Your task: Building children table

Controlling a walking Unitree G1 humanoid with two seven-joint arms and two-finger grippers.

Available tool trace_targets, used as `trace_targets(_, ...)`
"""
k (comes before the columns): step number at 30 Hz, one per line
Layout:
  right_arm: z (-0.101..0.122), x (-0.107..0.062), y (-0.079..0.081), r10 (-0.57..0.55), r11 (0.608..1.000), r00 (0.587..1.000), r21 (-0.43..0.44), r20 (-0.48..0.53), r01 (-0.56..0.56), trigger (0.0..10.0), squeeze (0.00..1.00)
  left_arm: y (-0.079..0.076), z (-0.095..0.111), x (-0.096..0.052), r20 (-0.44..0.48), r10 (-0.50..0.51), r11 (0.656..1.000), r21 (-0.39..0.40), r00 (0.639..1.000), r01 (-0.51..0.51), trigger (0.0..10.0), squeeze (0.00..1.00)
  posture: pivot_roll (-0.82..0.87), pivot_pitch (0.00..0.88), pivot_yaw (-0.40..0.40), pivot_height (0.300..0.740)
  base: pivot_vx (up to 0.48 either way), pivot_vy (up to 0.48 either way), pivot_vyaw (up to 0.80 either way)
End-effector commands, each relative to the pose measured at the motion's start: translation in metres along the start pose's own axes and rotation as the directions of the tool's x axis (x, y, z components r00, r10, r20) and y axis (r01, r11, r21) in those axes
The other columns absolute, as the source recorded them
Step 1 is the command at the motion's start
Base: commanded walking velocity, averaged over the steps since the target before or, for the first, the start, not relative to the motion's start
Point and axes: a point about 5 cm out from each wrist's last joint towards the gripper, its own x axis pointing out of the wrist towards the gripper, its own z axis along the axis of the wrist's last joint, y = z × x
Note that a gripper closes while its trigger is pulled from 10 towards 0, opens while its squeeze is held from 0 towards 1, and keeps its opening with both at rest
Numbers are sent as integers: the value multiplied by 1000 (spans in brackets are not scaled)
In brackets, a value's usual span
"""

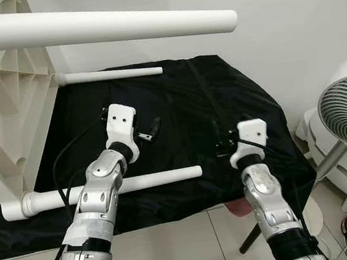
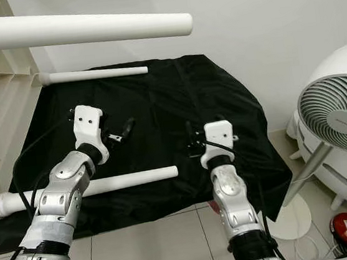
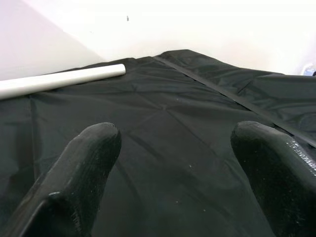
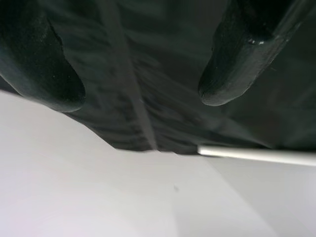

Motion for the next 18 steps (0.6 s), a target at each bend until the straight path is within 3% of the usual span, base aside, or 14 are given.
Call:
trace_targets(1, 2, -1, -1, -7, 1000, 1000, 9, 3, 7, 10000, 0, 8, 2, 2, 2, 126, 992, 18, 992, -126, 10000, 0, -61, 0, 1, 740, 0, 0, 0)
trace_targets(3, 3, -3, -1, 2, 1000, 1000, 20, 9, -3, 10000, 0, 13, -1, -1, -15, 164, 986, 15, 986, -164, 10000, 0, -51, 0, -13, 740, 0, 0, 0)
trace_targets(4, 5, -4, -1, 7, 1000, 1000, 20, 19, -8, 10000, 573, 15, 0, -3, 0, 177, 984, 9, 984, -177, 10000, 0, -51, 0, -13, 740, 0, 0, 0)
trace_targets(5, 5, -4, -1, 7, 1000, 1000, 20, 19, -8, 10000, 573, 15, 0, -3, 0, 177, 984, 9, 984, -177, 10000, 0, -51, 0, -13, 740, 0, 0, 0)
trace_targets(6, 6, -4, -1, 11, 1000, 1000, 20, 27, -11, 10000, 1000, 16, 1, -5, 12, 184, 983, 5, 983, -185, 10000, 0, -47, 0, -15, 740, 0, 0, 0)
trace_targets(9, 6, -4, -2, 13, 1000, 999, 22, 31, -14, 10000, 1000, 17, 1, -7, 11, 184, 983, -14, 983, -184, 10000, 0, -45, 0, -16, 740, 0, 0, 0)
trace_targets(10, 7, -5, -3, 12, 1000, 999, 15, 36, -13, 10000, 1000, 19, -1, -11, 6, 197, 980, -34, 980, -197, 10000, 1000, -40, 0, -15, 740, 0, 0, 0)
trace_targets(11, 6, -6, -6, 10, 1000, 999, 7, 36, -11, 10000, 294, 21, -2, -15, 0, 216, 976, -21, 976, -216, 10000, 1000, -30, 0, -22, 740, 0, 0, 0)
trace_targets(12, 6, -7, -9, 5, 1000, 999, 2, 34, -5, 10000, 0, 22, -4, -18, -7, 230, 973, -3, 973, -230, 10000, 1000, -27, 0, -25, 740, 0, 0, 0)
trace_targets(13, 6, -7, -9, 5, 1000, 999, 2, 34, -5, 10000, 0, 22, -4, -18, -7, 230, 973, -3, 973, -230, 10000, 1000, -27, 0, -25, 740, 0, 0, 0)
trace_targets(14, 6, -7, -12, -2, 1000, 999, -3, 32, 2, 10000, 0, 24, -4, -20, -12, 244, 969, 23, 970, -244, 10000, 12, -22, 0, -30, 740, 0, 0, 0)
trace_targets(18, 6, -6, -17, -4, 999, 999, -43, 33, 5, 10000, 0, 33, -2, -23, 4, 295, 956, -17, 956, -294, 10000, 0, -15, 0, -36, 740, 0, 0, 0)
